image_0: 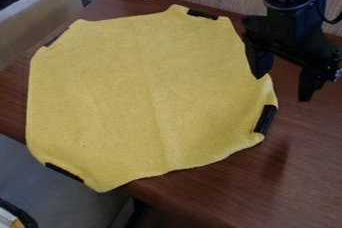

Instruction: Fold the cloth from right to center

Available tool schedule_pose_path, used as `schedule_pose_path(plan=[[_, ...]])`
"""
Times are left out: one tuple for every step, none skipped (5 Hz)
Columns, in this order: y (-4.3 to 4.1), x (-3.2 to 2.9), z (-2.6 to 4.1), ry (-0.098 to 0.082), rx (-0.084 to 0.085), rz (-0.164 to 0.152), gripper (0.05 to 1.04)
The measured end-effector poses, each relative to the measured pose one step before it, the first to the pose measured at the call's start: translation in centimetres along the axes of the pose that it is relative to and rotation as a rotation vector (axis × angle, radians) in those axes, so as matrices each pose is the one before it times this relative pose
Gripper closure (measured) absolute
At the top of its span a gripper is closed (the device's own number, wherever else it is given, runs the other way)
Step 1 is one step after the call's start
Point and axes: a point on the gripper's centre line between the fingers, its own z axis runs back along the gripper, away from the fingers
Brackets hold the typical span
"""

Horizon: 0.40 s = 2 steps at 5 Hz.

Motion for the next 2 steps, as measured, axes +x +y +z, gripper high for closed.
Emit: schedule_pose_path(plan=[[0.084, -0.345, -0.794, 0.026, 0.0022, 0.0068, 0.084], [-0.14, -0.81, -0.721, 0.0389, 0.0273, 0.0201, 0.084]])
